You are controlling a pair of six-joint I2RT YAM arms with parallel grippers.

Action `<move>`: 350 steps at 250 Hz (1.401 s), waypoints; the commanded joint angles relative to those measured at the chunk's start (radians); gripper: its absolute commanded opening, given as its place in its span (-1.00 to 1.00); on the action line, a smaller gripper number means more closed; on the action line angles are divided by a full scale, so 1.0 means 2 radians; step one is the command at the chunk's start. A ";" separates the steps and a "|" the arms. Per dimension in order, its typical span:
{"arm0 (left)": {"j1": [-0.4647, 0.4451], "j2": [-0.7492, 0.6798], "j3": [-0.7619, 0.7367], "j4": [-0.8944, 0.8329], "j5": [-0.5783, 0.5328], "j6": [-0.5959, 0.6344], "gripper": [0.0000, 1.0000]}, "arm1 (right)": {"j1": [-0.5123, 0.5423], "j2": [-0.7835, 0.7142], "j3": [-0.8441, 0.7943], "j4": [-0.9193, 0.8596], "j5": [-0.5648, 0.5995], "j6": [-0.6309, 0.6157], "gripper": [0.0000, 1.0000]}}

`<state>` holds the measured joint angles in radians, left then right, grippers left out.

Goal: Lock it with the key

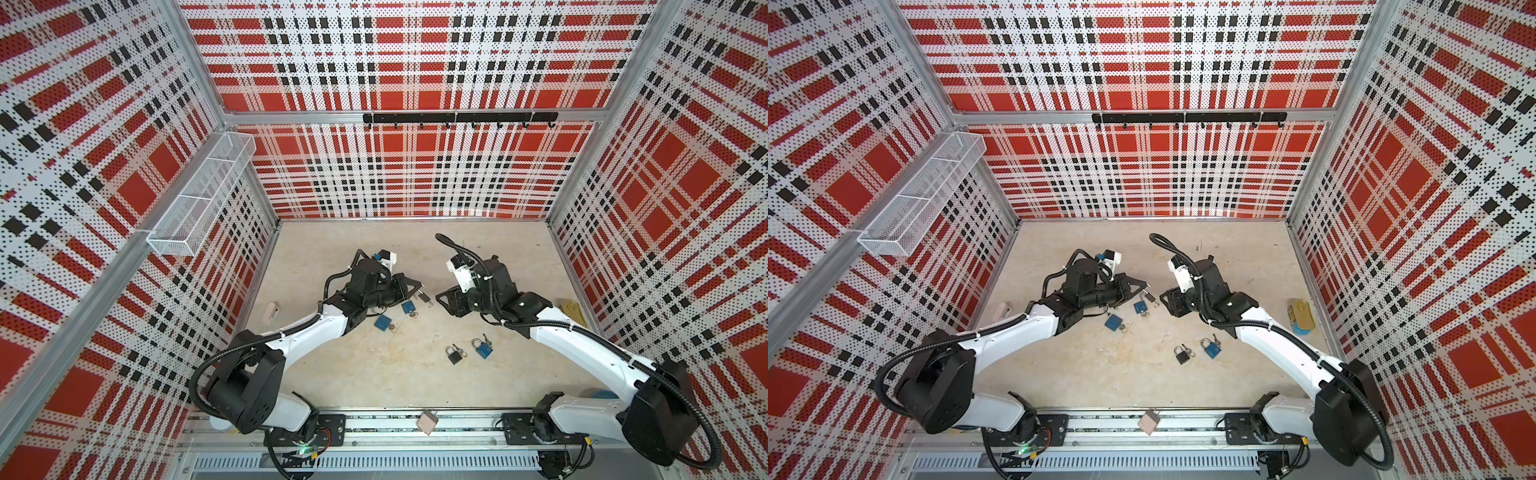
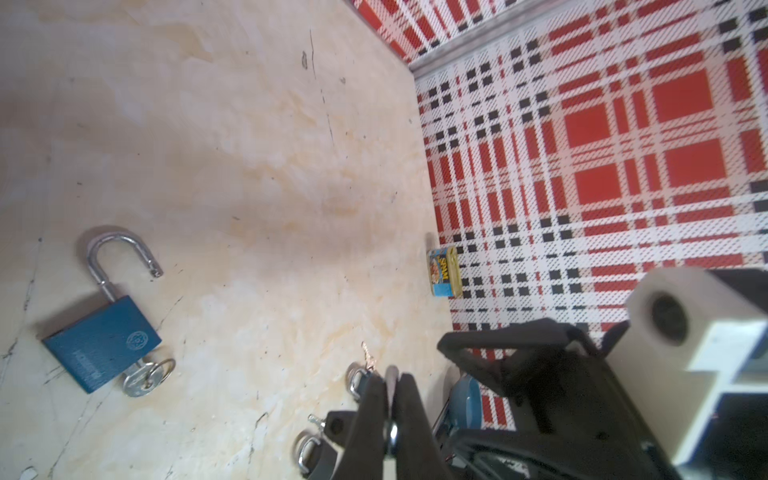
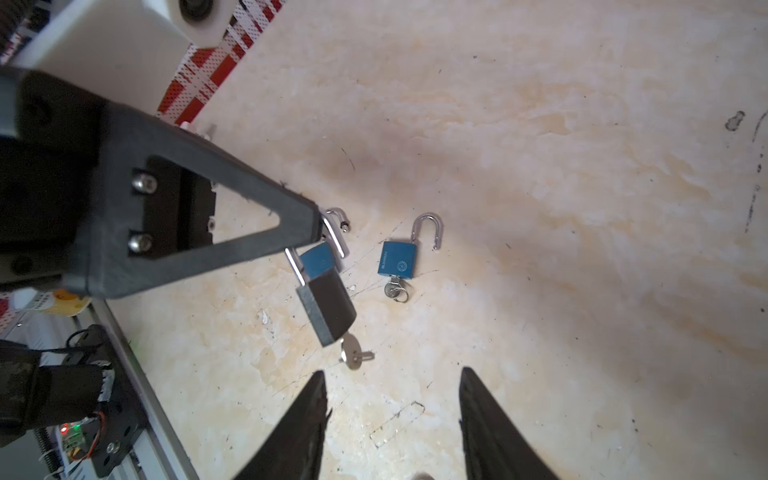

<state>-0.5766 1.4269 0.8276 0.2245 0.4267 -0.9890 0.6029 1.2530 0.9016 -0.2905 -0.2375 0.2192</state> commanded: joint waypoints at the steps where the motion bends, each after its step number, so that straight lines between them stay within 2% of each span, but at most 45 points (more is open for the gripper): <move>1: -0.014 -0.023 -0.009 0.027 -0.055 -0.061 -1.00 | -0.008 -0.010 -0.016 0.094 -0.058 0.004 -0.06; 59: -0.024 -0.034 -0.007 0.028 -0.067 -0.116 -1.00 | -0.014 0.004 -0.021 0.166 -0.119 -0.002 -0.21; 104: -0.023 -0.037 -0.007 0.033 -0.063 -0.132 -1.00 | -0.014 0.023 -0.017 0.190 -0.150 0.002 -0.29; 203: -0.020 -0.037 -0.007 0.055 -0.049 -0.161 -1.00 | -0.014 0.048 -0.015 0.194 -0.163 -0.002 -0.39; 322: -0.015 -0.052 -0.008 0.064 -0.045 -0.173 -1.00 | -0.022 0.058 -0.018 0.190 -0.164 -0.002 -0.34; 350: -0.014 -0.054 -0.010 0.064 -0.046 -0.174 -1.00 | -0.023 0.057 -0.020 0.196 -0.169 0.001 -0.47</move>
<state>-0.6109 1.3483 0.8124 0.2935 0.3286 -1.3048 0.5606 1.3624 0.8547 0.0628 -0.5518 0.2287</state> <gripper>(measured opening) 0.083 0.298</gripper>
